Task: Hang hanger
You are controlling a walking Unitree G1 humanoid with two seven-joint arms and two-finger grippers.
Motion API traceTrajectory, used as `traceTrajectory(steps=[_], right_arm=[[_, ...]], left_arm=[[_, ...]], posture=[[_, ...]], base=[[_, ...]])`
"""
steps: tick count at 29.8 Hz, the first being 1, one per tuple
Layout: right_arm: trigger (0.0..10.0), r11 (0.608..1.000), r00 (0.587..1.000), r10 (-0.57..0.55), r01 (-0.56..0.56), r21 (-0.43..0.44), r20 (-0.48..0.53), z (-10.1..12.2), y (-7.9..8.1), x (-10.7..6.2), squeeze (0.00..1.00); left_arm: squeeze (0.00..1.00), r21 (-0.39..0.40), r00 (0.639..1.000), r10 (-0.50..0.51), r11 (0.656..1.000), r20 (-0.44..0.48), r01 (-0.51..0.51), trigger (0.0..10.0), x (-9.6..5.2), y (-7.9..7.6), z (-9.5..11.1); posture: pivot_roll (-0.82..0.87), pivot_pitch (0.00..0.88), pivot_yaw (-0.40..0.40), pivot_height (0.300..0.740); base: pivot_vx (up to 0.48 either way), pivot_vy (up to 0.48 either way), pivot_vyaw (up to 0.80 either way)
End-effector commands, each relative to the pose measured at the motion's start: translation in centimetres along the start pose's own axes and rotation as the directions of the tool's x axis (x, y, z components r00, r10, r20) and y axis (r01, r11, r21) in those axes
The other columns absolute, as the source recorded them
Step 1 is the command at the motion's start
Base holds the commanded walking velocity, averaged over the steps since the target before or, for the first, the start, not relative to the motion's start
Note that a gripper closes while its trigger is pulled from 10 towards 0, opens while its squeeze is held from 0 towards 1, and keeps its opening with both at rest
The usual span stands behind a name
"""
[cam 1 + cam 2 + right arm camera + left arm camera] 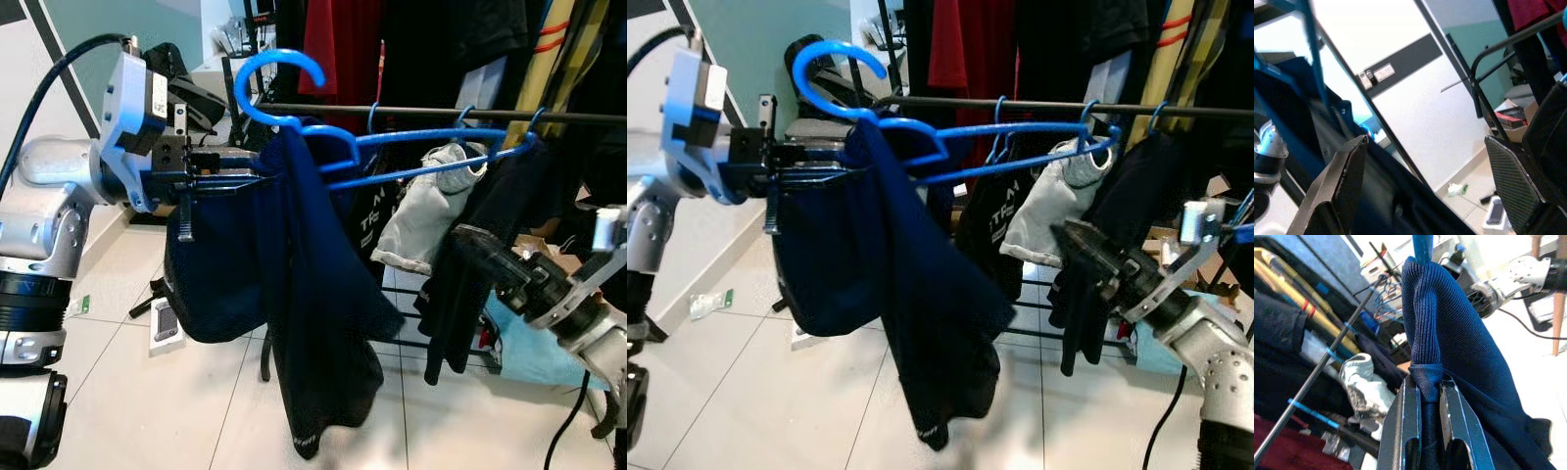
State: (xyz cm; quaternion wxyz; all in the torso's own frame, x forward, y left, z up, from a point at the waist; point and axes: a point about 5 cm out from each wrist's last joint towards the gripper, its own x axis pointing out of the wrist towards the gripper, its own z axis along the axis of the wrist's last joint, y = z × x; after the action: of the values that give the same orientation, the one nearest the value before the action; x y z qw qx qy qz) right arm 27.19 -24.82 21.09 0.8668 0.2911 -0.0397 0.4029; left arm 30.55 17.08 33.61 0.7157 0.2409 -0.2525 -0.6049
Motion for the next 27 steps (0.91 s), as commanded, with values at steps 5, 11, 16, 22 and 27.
traceTrajectory(steps=[5, 11, 16, 22, 27], right_arm=[[10.0, 0.996, 0.949, 0.075, -0.083, -0.014, -0.306, -3.7, 1.6, 1.3, 0.0], [10.0, 0.995, 0.936, 0.066, -0.088, -0.047, -0.345, -4.0, 1.9, 2.5, 0.0], [10.0, 0.995, 0.936, 0.06, -0.085, -0.057, -0.346, -3.9, 2.2, 3.6, 0.0], [10.0, 0.995, 0.91, 0.074, -0.094, -0.03, -0.407, -5.0, 2.7, 4.1, 0.0], [10.0, 0.994, 0.848, 0.087, -0.112, -0.016, -0.523, -6.6, 3.5, 3.9, 0.0]], left_arm=[[0.0, 0.055, 0.997, -0.05, 0.997, 0.056, 0.047, 0.0, 1.3, 0.0, 0.8], [0.0, 0.071, 0.993, -0.069, 0.996, 0.095, 0.063, 0.0, 2.1, -0.3, 1.2], [0.0, 0.082, 0.99, -0.079, 0.994, 0.118, 0.069, 0.0, 2.6, -0.4, 1.5], [0.0, 0.105, 0.989, -0.059, 0.993, 0.134, 0.045, 0.0, 2.9, -0.3, 1.6], [0.0, 0.132, 0.991, -0.026, 0.991, 0.132, 0.008, 0.0, 3.4, 0.1, 1.6]], posture=[[-0.11, 0.0, 0.066, 0.74], [-0.11, 0.0, 0.064, 0.74], [-0.11, 0.0, 0.063, 0.74], [-0.11, 0.0, 0.067, 0.74], [-0.11, 0.0, 0.067, 0.74]], base=[[0.0, 0.0, 0.0], [0.0, 0.0, 0.0], [0.0, 0.0, 0.0], [0.0, 0.0, 0.0], [0.0, 0.0, 0.0]])
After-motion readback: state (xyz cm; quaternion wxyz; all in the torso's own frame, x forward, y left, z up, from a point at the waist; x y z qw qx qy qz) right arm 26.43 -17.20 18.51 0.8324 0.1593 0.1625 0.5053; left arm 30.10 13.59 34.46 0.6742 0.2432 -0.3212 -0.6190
